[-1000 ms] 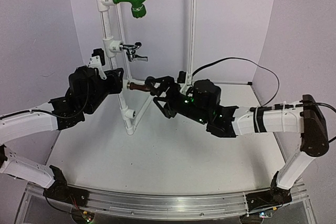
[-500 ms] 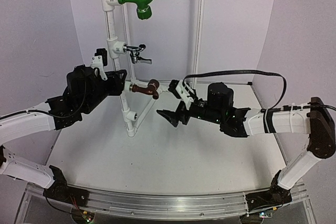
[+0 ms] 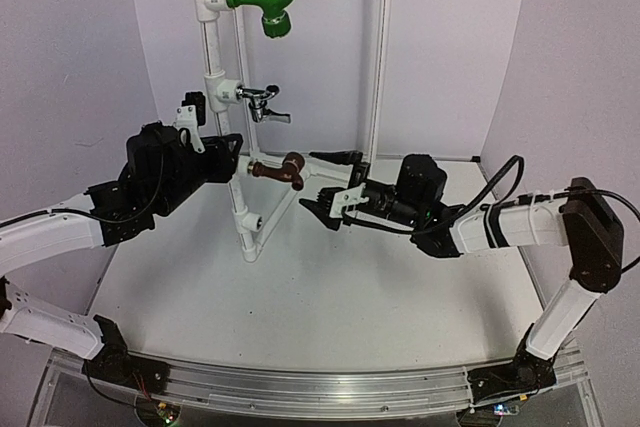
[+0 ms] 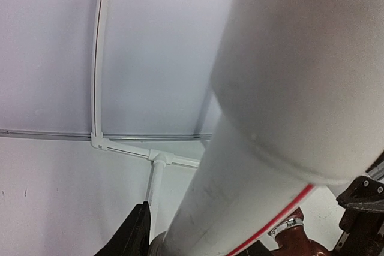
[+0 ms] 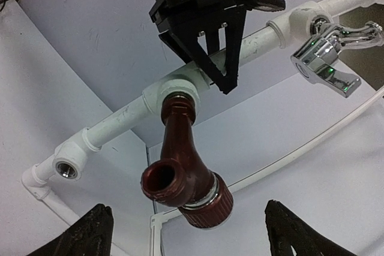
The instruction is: Install the water faucets
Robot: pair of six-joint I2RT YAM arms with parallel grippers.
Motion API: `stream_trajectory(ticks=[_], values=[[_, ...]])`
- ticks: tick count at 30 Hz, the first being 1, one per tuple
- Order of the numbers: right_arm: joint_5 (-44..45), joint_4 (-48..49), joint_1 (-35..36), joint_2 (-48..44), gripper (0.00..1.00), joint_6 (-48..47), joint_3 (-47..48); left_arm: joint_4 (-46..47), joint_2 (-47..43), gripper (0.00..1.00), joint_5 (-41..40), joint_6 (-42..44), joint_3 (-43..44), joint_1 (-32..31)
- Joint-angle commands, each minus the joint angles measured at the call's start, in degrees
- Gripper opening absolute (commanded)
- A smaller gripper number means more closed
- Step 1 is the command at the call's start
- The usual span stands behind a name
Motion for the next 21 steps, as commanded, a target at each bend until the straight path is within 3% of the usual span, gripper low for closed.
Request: stream_trajectory(ticks=[1,21], values=[[-2.3,6.9,0.1,3.5,0.85,-4.6,4.6,-6.3,0.8,0.00,7.0,-9.5,0.7,-2.1],[-7.1,9.9,0.5,9.4,0.60,-6.4,9.6,-6.6,1.7,0.00,7.8,-9.6,1.8,-2.1]])
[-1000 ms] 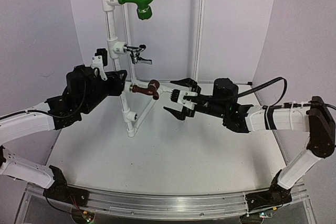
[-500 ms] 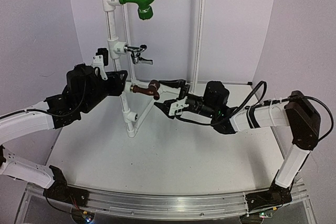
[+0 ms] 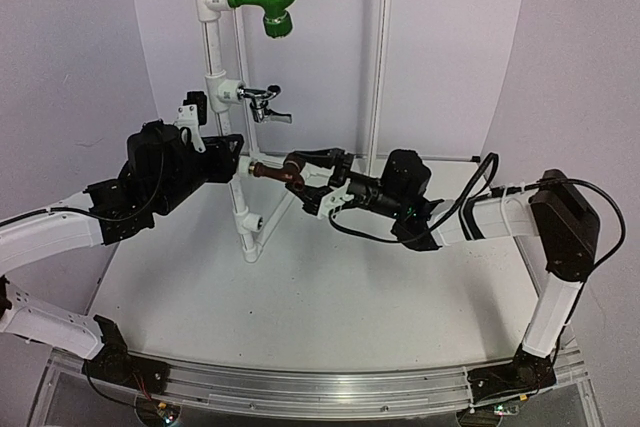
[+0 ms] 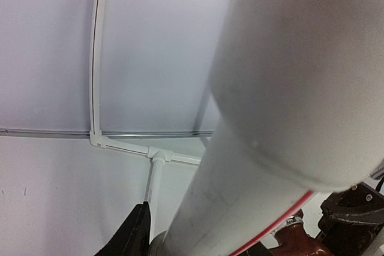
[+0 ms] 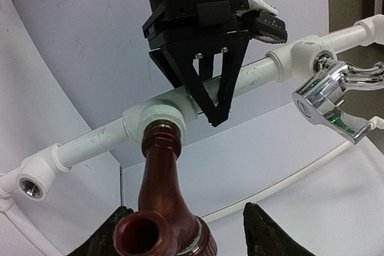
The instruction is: Install the water faucets
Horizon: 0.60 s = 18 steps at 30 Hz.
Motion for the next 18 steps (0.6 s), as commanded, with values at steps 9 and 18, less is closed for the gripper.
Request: stream_trajectory(ticks=[9,18], values=[[-2.5,2.4,1.1,2.4,0.49,-1.3,4.4,-5.1,1.6,0.00,7.7,-9.4,1.0,-1.9],[-3.5,-1.5,1.2,2.6,0.40,-3.1,6.3,-5.1,1.5,0.00,8.3,-9.3,1.0,-1.9]])
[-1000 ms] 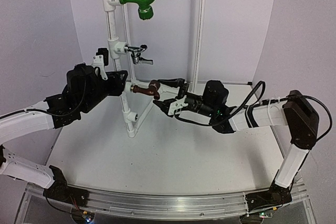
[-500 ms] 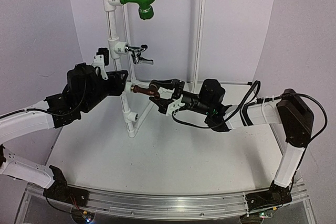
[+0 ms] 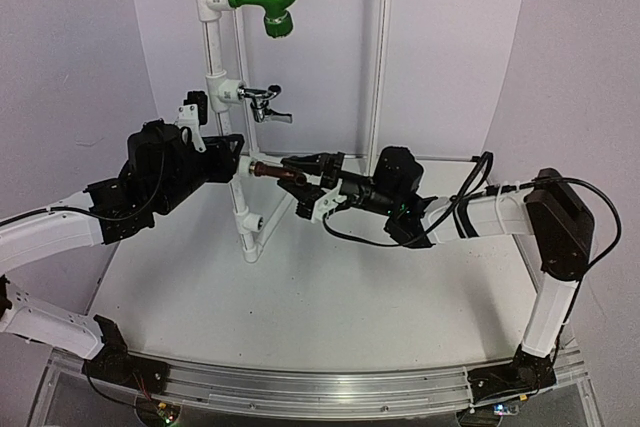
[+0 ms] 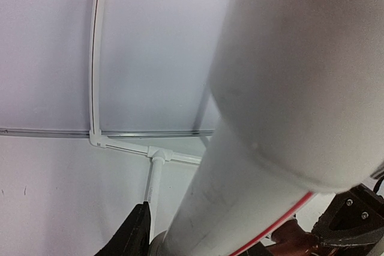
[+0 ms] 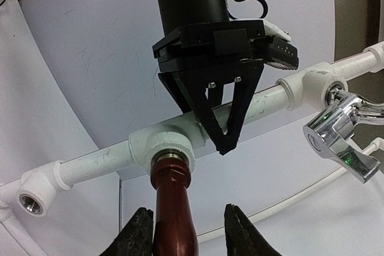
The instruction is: Install the water faucets
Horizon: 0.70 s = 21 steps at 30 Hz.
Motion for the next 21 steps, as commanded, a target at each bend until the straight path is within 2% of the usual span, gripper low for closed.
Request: stream_trajectory(ticks=[1,11,14,19,21], values=[[-1.1,-0.4,0.3,1.0,0.40,-1.1,3.2,-4.7,1.4,0.00,8.3,-9.3,0.8,-1.9],[-2.9,-5.8,0.3,1.8,0.23,-1.1,6.0,-4.7,1.9,0.00,9.3,-8.8,1.0,-1.9],[-3.4,-9.8,0.2,1.7,0.17,-0.8,7.6,-4.7,2.0,0.00,9.8,-8.6,0.9,-1.9],[-3.7,-18.4,0.2,1.5,0.01,0.4,11.3,-4.7,2.2,0.00,10.7,-8.4,1.2,-1.9],[-3.6,-23.0,0.2,1.4,0.00,1.7,13.4,-4.7,2.3,0.00,11.0,-8.4,1.2,-1.9]])
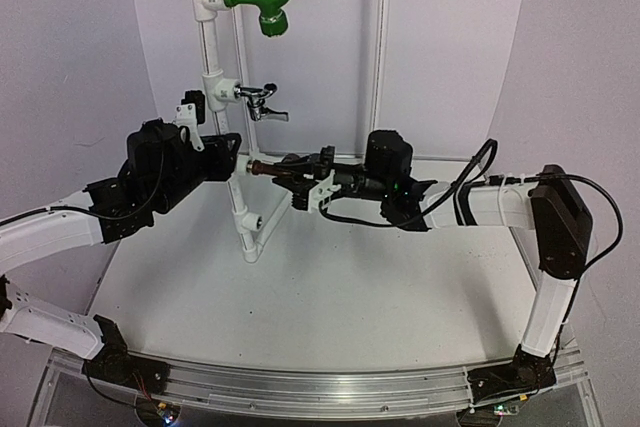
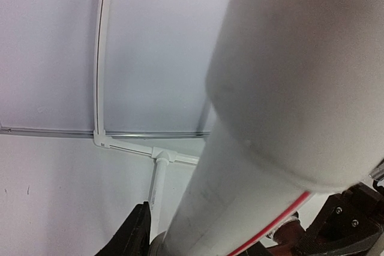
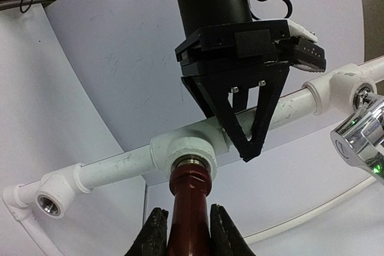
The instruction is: Install the water faucets
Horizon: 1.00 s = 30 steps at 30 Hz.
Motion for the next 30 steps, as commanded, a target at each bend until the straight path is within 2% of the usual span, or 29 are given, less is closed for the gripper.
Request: stream_trajectory(ticks=[1,7,16,21,30], values=[[1.3,-11.5,0.7,0.6,0.00,3.8,7.6,-4.6,2.4,0.00,11.5,-8.2,1.2,-2.4],[-0.6,-20.8,0.2,0.5,0.00,14.7,13.0,-4.6,2.6,0.00,11.6,-8.2,1.4,-2.4],[-2.9,-21.9,-0.6,-0.9,0.00,32.2,12.6,-4.6,3.0,0.00,12.2,-7.9,2.1,-2.4],[-3.4,-21.9,-0.8,0.9,0.00,49.5,16.8,-4.6,3.8,0.00,11.7,-8.4,2.5,-2.7],[-7.2,-20.1,-2.1,6.9,0.00,86.9,24.5,-6.1,4.9,0.00,11.7,-7.8,3.7,-3.3]])
